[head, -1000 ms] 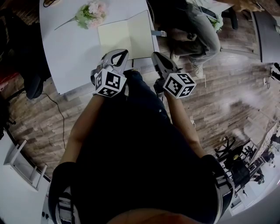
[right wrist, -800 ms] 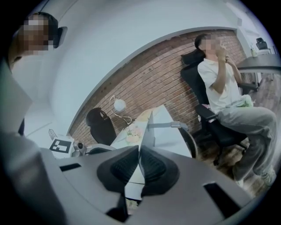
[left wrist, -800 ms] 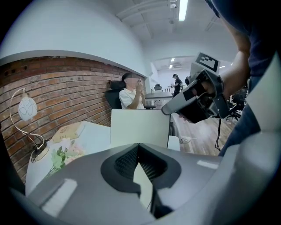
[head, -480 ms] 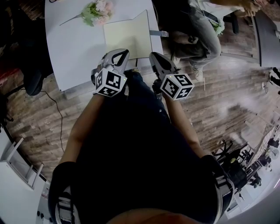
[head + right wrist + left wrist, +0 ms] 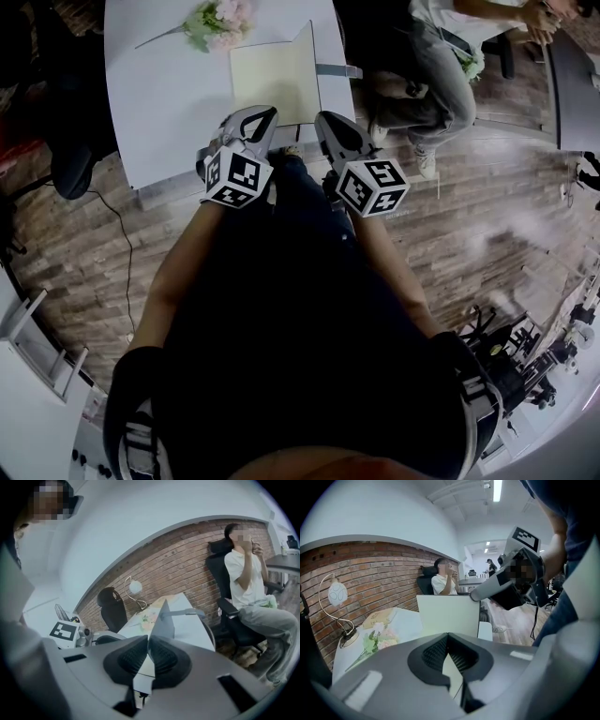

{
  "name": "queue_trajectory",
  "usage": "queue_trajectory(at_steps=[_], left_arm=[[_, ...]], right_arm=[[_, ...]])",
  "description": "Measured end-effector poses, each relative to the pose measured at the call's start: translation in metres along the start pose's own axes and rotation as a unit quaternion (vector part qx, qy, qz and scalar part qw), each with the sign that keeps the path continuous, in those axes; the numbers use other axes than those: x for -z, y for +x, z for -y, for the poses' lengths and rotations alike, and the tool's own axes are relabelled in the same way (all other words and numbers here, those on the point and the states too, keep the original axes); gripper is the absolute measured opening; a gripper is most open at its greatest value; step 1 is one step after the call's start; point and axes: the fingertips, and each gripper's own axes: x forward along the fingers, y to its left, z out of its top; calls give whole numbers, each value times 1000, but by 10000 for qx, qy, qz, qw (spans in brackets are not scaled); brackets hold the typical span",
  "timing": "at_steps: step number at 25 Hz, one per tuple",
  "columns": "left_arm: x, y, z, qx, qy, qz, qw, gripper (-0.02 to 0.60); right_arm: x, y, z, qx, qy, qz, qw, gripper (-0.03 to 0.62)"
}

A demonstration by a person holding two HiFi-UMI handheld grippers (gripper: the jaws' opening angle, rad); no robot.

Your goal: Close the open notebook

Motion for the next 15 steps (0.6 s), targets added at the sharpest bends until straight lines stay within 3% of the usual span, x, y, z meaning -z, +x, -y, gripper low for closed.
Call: queue_trajectory(at_steps=[15], left_arm=[[18,-25,-20,-232,-149,51,9996,8]], right_arm=[[6,21,-33,247,-677,-122,9973,29]])
